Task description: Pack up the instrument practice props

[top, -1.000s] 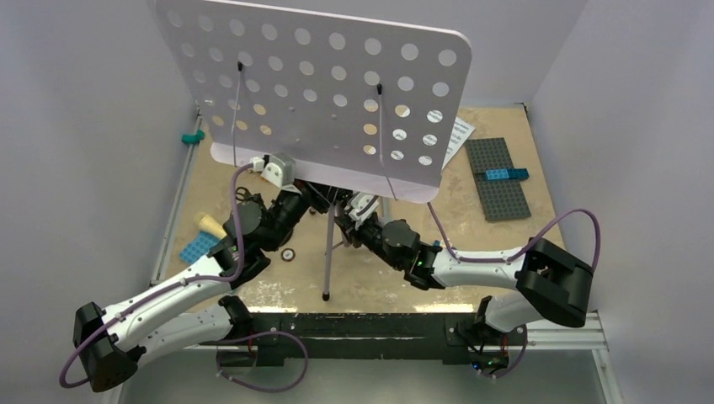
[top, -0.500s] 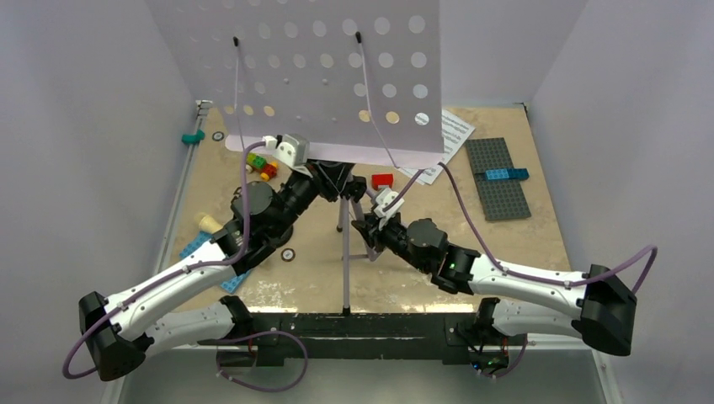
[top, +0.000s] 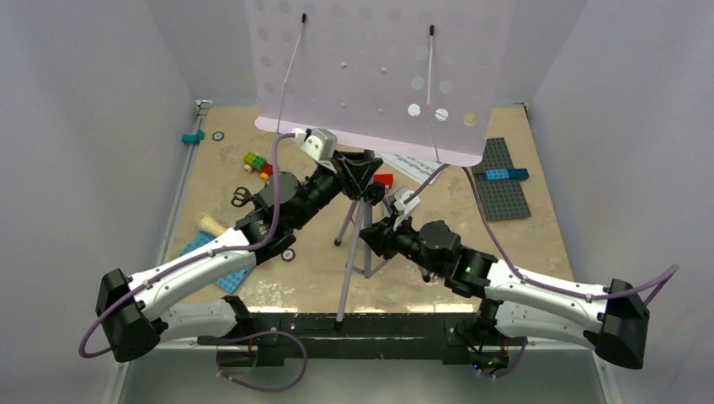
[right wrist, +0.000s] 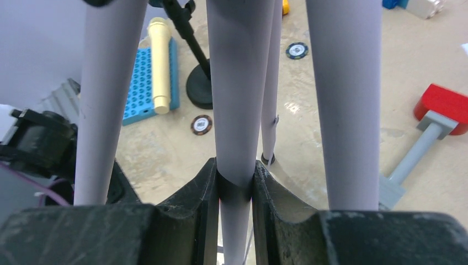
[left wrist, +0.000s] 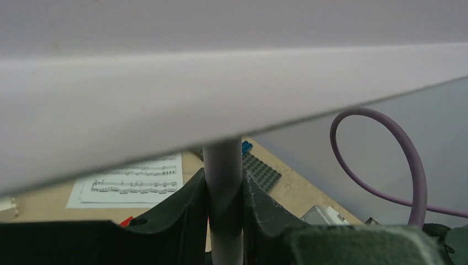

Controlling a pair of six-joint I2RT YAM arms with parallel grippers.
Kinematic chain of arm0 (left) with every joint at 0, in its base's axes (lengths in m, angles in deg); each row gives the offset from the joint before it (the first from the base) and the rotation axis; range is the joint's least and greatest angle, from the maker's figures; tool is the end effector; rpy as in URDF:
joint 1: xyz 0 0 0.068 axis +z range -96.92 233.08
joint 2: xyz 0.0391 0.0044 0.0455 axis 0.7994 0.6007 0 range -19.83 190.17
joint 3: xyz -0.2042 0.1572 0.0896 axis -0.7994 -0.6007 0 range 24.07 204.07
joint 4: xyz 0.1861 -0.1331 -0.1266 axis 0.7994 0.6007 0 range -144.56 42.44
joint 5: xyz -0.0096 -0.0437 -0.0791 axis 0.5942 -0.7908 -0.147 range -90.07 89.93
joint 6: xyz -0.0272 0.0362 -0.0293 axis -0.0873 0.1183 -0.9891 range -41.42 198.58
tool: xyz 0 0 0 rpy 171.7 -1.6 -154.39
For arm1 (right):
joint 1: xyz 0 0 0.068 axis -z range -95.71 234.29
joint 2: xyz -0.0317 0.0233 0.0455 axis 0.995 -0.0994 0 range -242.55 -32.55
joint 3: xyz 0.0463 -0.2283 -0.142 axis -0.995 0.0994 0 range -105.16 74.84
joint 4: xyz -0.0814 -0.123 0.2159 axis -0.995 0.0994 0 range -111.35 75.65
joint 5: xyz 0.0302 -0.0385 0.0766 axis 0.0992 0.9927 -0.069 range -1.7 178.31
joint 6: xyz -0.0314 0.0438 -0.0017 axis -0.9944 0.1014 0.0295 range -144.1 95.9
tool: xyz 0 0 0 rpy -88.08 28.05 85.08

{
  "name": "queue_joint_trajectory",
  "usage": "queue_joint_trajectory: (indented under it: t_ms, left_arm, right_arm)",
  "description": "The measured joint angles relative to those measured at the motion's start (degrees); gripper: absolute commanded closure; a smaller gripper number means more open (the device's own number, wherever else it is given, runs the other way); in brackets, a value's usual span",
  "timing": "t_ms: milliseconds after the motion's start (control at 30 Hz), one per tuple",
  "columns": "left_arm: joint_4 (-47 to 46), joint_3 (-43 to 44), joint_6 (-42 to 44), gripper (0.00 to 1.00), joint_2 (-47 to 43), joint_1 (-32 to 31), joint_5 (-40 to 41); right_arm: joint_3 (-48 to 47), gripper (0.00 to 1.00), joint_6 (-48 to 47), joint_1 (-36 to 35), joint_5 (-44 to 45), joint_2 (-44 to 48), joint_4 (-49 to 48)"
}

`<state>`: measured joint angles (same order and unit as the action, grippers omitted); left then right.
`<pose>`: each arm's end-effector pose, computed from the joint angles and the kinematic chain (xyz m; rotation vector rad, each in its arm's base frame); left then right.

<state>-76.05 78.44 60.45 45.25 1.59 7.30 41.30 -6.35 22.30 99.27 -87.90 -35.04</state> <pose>0.1704 -0.2069 0.3869 0.3065 1.4142 -0.9189 0.1129 0.1977 0.2800 -0.5336 1.7069 0.8599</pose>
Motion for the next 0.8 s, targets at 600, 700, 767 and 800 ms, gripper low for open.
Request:
queue_joint_trajectory:
  t_ms: [600, 700, 767, 800]
  left_arm:
    - [-4.11, -7.3, -8.85, 1.0, 3.21, -0.68, 4.79]
    - [-4.66, -9.33, -10.51, 1.0, 4.07, -0.26, 6.54]
    - [-5.53, -9.35, -11.13, 1.0, 4.98, 0.09, 6.82]
    - [-5.9, -9.38, -11.28, 1.0, 5.35, 0.09, 6.91]
  right_arm:
    - [6.03, 1.0, 13.84, -1.51, -6.64, 9.97, 7.76]
    - [6.93, 1.0, 15.1, -1.75, -6.99, 9.75, 7.85]
    - [6.99, 1.0, 15.69, -1.62, -6.86, 9.55, 7.67]
    - [7.08, 1.0, 15.93, -1.57, -6.8, 9.55, 7.61]
